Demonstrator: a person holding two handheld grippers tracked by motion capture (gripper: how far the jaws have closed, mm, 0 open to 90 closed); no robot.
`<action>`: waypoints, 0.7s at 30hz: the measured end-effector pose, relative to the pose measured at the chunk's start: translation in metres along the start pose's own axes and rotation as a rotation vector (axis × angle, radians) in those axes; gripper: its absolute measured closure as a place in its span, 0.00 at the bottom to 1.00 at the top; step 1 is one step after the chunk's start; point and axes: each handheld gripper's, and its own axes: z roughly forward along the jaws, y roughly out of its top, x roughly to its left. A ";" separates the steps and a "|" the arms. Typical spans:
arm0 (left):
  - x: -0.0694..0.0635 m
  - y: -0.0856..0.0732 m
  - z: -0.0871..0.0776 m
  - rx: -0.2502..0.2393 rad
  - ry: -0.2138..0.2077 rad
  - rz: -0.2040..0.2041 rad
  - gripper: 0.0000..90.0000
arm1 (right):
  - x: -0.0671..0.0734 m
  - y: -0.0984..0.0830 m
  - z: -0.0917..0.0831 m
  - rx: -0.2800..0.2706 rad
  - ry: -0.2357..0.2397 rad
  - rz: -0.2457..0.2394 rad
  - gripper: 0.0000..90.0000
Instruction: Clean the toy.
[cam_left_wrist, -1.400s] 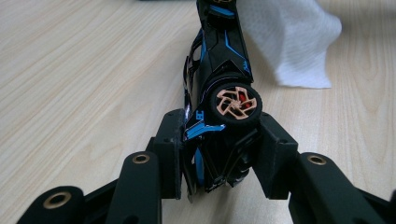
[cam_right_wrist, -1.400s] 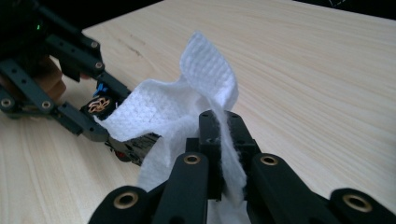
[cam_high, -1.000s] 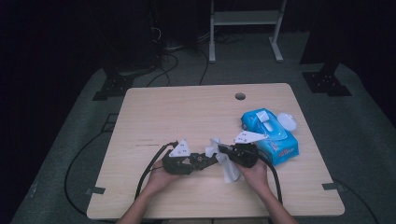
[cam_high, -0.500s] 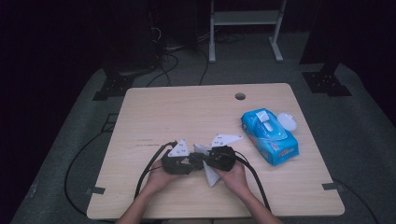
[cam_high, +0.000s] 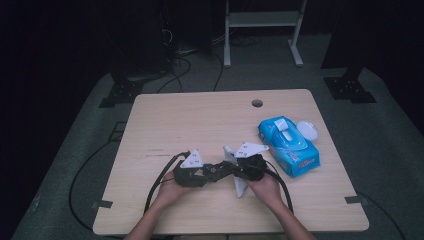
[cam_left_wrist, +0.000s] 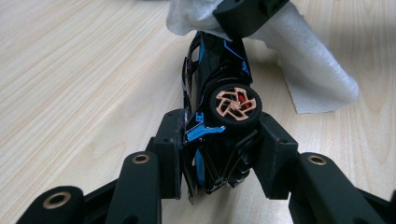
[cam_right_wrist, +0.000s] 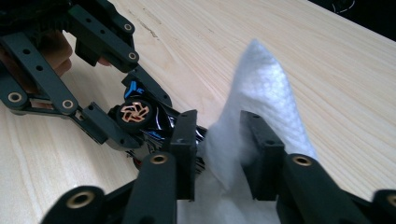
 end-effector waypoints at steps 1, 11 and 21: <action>0.000 0.000 0.000 -0.001 -0.001 -0.001 0.65 | -0.002 -0.001 -0.001 -0.002 0.007 0.009 0.71; 0.000 0.000 -0.001 0.004 -0.002 0.002 0.65 | -0.023 -0.007 -0.021 -0.021 -0.015 0.053 0.68; 0.002 0.000 -0.001 0.003 -0.007 -0.005 0.65 | -0.035 -0.019 -0.015 -0.002 0.000 0.097 0.67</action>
